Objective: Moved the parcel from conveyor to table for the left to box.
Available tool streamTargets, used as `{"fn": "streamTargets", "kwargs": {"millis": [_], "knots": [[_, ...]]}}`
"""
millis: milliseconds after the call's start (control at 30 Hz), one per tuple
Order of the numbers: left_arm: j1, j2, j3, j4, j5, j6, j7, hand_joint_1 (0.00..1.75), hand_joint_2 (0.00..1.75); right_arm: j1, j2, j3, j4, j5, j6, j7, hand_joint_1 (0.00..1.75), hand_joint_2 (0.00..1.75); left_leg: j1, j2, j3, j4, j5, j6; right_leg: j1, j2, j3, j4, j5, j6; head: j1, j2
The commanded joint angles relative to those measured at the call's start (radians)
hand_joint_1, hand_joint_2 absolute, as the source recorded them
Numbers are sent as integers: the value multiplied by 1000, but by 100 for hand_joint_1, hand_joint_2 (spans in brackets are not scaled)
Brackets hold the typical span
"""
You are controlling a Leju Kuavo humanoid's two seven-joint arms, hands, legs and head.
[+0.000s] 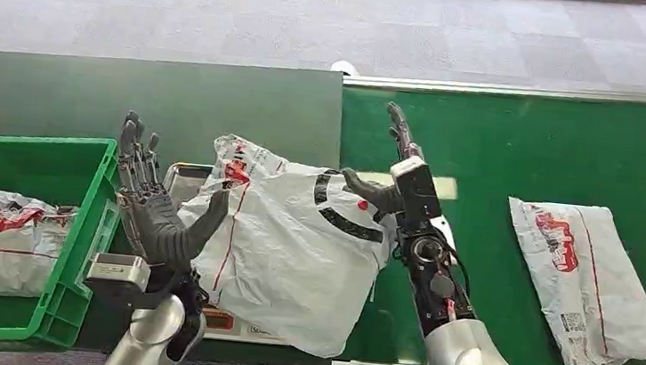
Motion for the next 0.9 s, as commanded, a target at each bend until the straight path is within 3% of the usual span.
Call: {"fn": "streamTargets", "kwargs": {"millis": [33,100,200,600,900], "knots": [[-4,13,-8,49,-6,7,-3,0,175,-13,2,-108,2,-180,156,36,0,175,0,-1,1,0,0,0,0,0,1,-1,0,0,0,0],[-3,14,-4,51,-6,8,-3,0,175,-15,7,-133,14,-230,176,51,0,175,0,-1,1,0,0,0,0,0,1,-1,0,0,0,0],[-4,15,2,70,-3,6,-3,0,175,-15,11,-152,5,-253,83,52,0,175,2,0,2,0,-1,0,2,1,3,-3,0,-1,0,0],[5,5,23,181,4,-21,-3,0,175,-12,17,-145,45,-278,-14,66,0,175,2,0,3,-1,-1,0,2,1,4,-3,0,-1,0,0],[-35,-11,52,366,20,-196,-3,0,175,-25,7,-98,68,-304,-58,60,0,175,4,0,3,-1,-1,0,4,2,5,-4,1,-1,0,0]]}}
